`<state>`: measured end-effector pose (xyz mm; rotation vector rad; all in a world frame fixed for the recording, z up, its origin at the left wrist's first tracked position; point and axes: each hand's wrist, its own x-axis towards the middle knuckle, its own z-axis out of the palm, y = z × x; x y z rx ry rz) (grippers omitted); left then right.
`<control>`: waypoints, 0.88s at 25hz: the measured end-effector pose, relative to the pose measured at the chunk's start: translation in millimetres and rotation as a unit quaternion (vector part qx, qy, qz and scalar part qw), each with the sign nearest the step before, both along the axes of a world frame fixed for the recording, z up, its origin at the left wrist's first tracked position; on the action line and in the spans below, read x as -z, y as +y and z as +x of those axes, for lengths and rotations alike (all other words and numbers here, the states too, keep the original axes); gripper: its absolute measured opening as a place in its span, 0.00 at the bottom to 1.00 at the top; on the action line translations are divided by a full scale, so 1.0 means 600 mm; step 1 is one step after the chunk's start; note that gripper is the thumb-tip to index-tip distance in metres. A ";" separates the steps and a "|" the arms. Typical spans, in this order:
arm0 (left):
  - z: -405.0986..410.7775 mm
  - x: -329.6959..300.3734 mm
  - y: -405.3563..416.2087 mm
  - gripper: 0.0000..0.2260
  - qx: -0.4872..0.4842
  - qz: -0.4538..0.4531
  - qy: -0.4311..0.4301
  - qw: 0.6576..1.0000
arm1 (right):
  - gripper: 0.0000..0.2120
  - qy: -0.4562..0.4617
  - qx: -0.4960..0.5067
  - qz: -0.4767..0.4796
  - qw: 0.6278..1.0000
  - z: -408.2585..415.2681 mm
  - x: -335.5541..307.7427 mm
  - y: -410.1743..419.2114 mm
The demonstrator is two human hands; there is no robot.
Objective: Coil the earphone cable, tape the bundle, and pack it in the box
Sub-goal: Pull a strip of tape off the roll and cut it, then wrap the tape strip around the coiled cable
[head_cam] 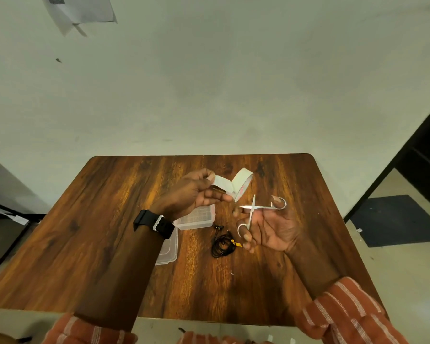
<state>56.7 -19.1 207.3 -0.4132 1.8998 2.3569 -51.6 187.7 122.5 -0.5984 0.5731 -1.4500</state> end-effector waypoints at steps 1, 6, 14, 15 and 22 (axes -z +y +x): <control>-0.003 -0.003 -0.003 0.09 0.001 -0.016 -0.003 1.000 | 0.34 0.013 -0.008 -0.001 1.000 -0.010 -0.001 0.009; -0.010 -0.007 -0.012 0.06 0.020 -0.162 -0.023 0.986 | 0.23 0.368 0.211 0.325 0.845 -0.055 0.056 0.047; -0.018 0.017 0.012 0.08 0.037 -0.250 -0.072 0.965 | 0.22 0.634 0.153 0.521 0.550 -0.072 0.214 0.041; -0.018 0.020 0.015 0.08 0.041 -0.247 -0.077 0.965 | 0.23 0.599 0.157 0.535 0.575 -0.073 0.227 0.039; -0.023 0.034 0.003 0.04 0.089 -0.274 -0.055 0.956 | 0.12 0.469 0.397 0.391 0.685 -0.063 0.159 0.003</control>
